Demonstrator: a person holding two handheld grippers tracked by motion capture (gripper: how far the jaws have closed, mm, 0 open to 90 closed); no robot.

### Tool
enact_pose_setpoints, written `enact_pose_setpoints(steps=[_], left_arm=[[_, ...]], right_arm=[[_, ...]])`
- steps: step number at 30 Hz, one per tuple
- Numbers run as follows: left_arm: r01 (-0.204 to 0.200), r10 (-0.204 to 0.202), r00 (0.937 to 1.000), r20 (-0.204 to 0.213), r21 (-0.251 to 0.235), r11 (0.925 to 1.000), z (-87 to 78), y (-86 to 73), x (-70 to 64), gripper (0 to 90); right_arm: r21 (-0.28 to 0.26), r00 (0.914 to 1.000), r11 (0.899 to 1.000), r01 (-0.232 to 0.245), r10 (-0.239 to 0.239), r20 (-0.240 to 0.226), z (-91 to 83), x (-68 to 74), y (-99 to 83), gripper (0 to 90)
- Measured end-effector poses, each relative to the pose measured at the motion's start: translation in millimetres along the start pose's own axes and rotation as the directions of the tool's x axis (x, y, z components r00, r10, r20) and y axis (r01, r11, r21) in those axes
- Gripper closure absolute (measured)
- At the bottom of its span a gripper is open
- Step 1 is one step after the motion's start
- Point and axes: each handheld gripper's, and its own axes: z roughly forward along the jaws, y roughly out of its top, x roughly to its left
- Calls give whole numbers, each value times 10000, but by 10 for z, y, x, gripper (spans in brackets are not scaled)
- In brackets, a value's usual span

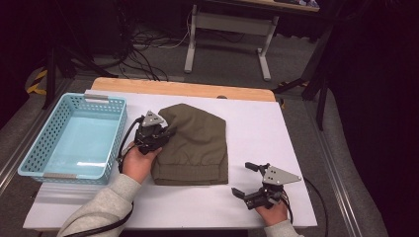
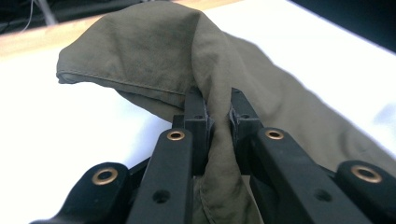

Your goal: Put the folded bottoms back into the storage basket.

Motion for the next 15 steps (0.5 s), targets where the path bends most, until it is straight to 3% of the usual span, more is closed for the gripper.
enact_pose_setpoints(steps=[2,5,15], left_arm=[[-7,7,10000,-17,-69,10000,-20,20,-5,816],[-10,20,9996,291,-322,9995,-128,114,-26,816],[-419,451,9980,441,-697,9967,-341,284,-62,816]], right_arm=[[3,10000,10000,-3,3,-1,0,0,0,4],[0,10000,10000,-5,5,1,0,-1,0,4],[-5,10000,10000,-17,17,6,-1,-1,0,4]])
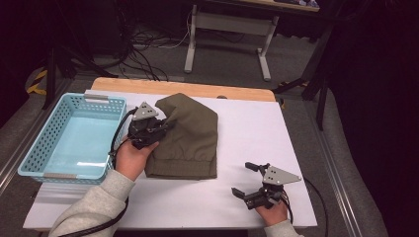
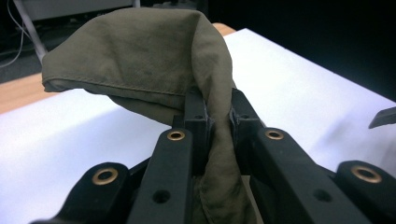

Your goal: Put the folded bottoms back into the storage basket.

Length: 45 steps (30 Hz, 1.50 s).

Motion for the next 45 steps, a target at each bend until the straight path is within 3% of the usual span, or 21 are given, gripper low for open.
enact_pose_setpoints(steps=[5,21,45], left_arm=[[26,-24,9998,185,-114,9999,-66,59,-16,817],[-478,494,9982,333,-475,9977,-369,236,-100,817],[-668,679,9976,129,-752,9949,-763,399,-119,817]], right_arm=[[7,10000,10000,5,-5,9,-2,-2,0,4],[0,10000,10000,8,-8,16,-3,-1,0,4],[19,10000,10000,-4,4,26,1,-1,0,4]])
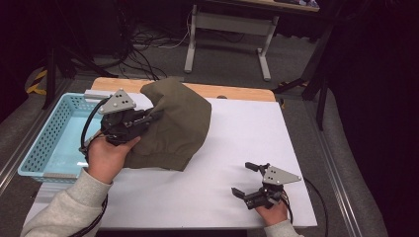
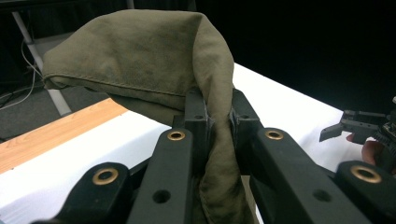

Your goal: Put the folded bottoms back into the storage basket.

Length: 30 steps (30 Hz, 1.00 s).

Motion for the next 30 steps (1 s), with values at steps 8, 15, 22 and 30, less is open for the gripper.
enact_pose_setpoints(steps=[8,15,22,30], left_arm=[[-62,63,9999,-126,35,10000,-94,34,30,817],[-112,114,9996,-255,88,9999,-200,56,52,817],[-77,81,9992,-404,86,9999,-380,66,110,817],[141,-139,9987,-499,32,9999,-580,72,202,817]], right_arm=[[4,10000,10000,-3,3,9,0,1,0,4],[11,10000,10000,11,-11,-1,2,1,0,4],[28,10000,10000,10,-10,5,4,1,0,4],[33,10000,10000,-1,1,3,5,2,0,4]])
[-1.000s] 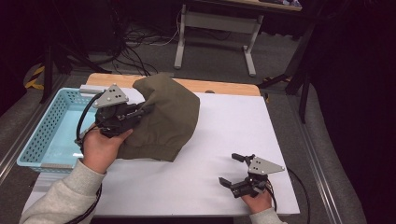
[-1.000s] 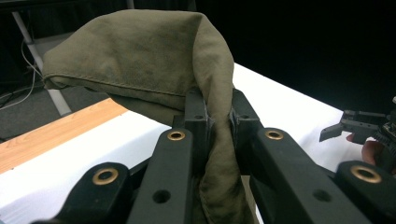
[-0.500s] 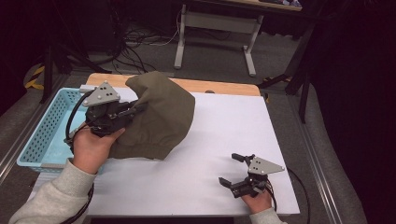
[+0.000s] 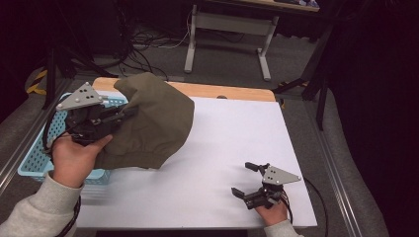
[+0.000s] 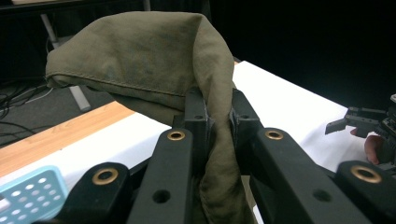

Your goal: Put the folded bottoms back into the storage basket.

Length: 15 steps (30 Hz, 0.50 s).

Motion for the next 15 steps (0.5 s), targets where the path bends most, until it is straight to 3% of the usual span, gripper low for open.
enact_pose_setpoints(steps=[15], left_arm=[[389,-386,9986,-358,63,9992,-287,-32,197,817]], right_arm=[[41,10000,10000,-22,22,44,4,-1,-1,4]])
